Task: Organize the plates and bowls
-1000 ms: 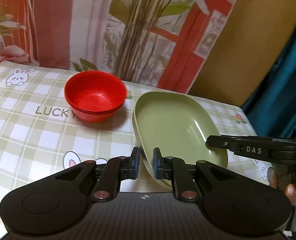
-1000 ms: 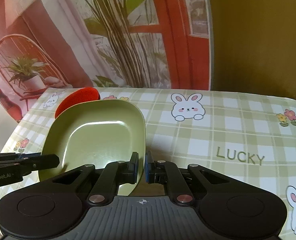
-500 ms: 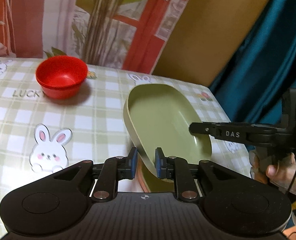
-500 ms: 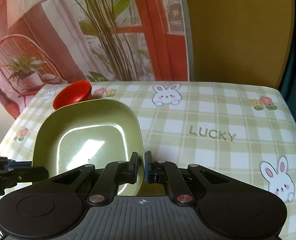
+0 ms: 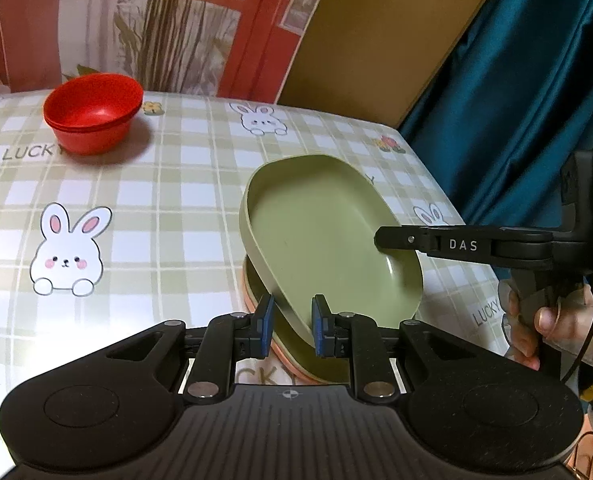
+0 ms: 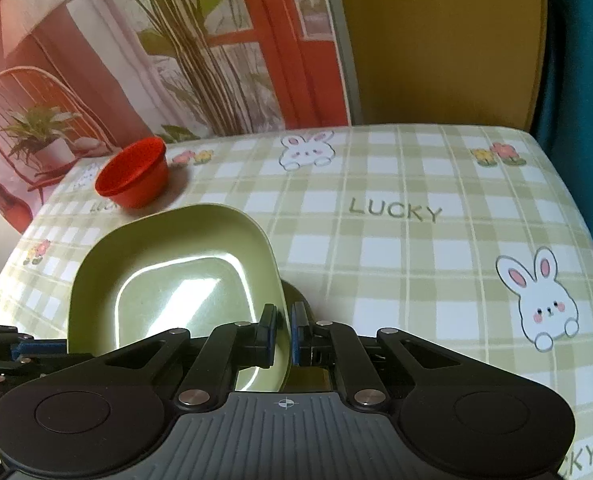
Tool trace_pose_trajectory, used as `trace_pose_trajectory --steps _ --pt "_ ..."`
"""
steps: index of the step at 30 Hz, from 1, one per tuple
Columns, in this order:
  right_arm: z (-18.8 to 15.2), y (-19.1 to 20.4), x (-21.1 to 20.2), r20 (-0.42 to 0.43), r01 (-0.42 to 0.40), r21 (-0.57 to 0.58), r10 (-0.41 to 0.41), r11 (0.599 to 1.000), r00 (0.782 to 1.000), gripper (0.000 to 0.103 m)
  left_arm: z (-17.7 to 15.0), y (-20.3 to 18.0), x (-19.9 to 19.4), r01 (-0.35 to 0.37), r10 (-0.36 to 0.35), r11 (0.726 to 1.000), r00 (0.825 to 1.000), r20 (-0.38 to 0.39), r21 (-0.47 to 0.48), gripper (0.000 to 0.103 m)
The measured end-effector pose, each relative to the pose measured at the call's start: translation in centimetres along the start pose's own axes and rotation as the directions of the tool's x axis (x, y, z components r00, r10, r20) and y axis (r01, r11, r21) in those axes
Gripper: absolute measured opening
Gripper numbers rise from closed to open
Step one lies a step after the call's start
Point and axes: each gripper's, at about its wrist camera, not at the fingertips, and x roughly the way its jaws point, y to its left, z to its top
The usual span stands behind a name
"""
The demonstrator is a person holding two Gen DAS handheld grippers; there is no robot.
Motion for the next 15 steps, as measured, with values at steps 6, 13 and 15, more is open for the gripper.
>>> trace_pose_trajectory --steps 6,13,15 --pt "-0.9 -0.3 0.0 -0.009 0.012 0.005 -0.012 1.000 1.000 0.008 -0.6 -0.3 0.7 -0.001 0.001 1.000 1.000 -0.027 0.000 0.021" --pt "-1.6 -0.6 0.3 -0.018 0.025 0.013 -0.025 1.000 1.000 0.008 -0.7 -0.5 1.5 -0.008 0.008 1.000 0.999 -0.052 0.017 0.021" --pt "-1.7 -0.7 0.2 -0.017 0.023 0.016 -0.023 1.000 1.000 0.008 -0.8 -0.5 1.7 -0.011 0.012 1.000 0.998 -0.060 0.020 0.021"
